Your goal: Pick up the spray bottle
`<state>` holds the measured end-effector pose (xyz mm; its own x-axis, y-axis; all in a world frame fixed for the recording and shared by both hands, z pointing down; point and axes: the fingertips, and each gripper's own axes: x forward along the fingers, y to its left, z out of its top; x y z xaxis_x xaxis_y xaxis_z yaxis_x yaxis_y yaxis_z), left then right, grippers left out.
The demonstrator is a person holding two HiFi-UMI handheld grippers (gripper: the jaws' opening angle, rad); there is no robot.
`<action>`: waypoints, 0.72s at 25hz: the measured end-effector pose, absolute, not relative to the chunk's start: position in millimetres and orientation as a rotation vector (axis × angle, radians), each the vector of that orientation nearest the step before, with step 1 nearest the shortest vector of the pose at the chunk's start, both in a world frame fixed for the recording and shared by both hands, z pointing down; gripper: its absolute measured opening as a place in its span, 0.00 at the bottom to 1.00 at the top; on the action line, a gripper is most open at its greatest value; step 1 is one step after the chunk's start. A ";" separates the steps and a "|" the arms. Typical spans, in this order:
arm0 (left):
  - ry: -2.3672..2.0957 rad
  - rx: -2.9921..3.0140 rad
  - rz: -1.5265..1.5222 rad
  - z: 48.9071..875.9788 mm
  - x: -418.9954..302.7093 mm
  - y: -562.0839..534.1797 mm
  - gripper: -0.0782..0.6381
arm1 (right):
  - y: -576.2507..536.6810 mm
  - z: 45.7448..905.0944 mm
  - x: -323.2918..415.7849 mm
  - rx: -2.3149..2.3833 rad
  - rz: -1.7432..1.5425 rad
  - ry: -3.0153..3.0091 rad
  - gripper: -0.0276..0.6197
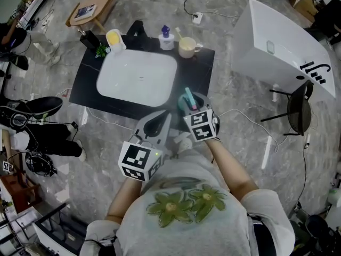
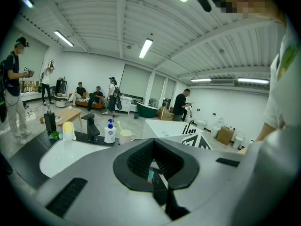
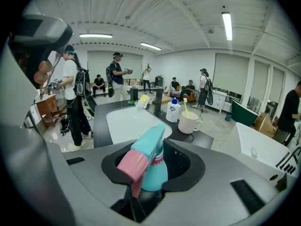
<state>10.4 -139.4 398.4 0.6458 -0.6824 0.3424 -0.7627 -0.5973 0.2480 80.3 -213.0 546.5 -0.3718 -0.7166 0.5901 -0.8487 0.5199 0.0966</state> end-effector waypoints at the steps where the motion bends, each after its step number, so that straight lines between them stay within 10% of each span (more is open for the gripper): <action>1: -1.143 2.498 0.300 398.5 10.5 -139.6 0.12 | -212.8 544.5 80.9 1.272 0.297 -2.183 0.25; 18: -1.089 2.536 0.288 395.1 15.6 -137.1 0.12 | -204.2 501.9 91.6 1.340 0.291 -2.179 0.25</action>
